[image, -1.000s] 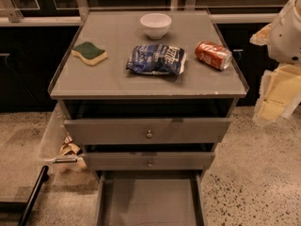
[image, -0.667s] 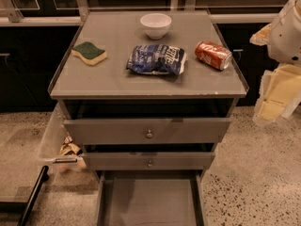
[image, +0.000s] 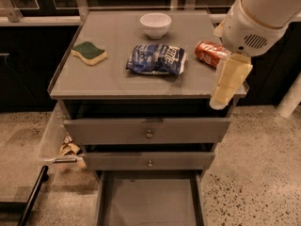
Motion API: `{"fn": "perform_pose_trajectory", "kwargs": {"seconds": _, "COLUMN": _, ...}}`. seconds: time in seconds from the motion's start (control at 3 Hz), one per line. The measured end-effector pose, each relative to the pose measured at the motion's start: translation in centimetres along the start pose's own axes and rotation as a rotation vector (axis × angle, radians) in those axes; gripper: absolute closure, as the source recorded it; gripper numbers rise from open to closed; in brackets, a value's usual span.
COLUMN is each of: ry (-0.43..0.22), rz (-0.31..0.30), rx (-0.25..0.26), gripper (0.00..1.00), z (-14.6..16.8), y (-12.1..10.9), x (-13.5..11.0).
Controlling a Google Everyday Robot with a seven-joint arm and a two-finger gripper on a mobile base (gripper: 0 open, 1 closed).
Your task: Place blue chip bag into bottom drawer
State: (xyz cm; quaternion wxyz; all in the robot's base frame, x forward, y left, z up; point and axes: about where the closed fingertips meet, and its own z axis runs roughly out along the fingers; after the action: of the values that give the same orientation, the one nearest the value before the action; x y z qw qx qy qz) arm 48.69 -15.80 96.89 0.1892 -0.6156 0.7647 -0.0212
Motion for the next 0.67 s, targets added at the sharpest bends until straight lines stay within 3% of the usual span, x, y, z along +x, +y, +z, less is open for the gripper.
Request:
{"fn": "perform_pose_trajectory", "kwargs": {"seconds": 0.33, "ry": -0.056, "rz": -0.036, "rx": 0.011, "gripper": 0.0, "z": 2.7, "y": -2.3, "x": -3.3}}
{"fn": "perform_pose_trajectory", "kwargs": {"seconds": 0.67, "ry": -0.164, "rz": -0.083, "rx": 0.033, "gripper": 0.0, "z": 5.5, "y": -5.6, "x": -5.4}}
